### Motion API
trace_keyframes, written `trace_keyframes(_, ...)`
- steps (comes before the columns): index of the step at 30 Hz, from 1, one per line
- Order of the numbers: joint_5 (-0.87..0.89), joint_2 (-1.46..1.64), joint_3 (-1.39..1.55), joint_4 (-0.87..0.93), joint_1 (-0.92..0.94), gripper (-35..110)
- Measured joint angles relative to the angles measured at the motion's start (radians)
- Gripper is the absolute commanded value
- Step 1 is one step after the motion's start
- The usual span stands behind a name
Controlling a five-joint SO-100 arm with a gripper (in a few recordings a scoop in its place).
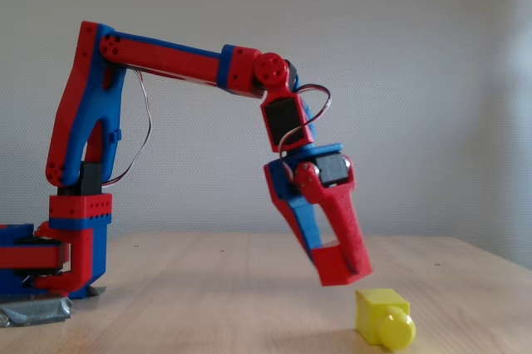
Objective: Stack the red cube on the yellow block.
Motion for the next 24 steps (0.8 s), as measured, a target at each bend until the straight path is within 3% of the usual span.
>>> trace_keyframes(13,-0.021,-0.034,-0.169,0.012,-0.014,0)
trace_keyframes(24,-0.249,-0.104,-0.249,0.077,-0.014,0)
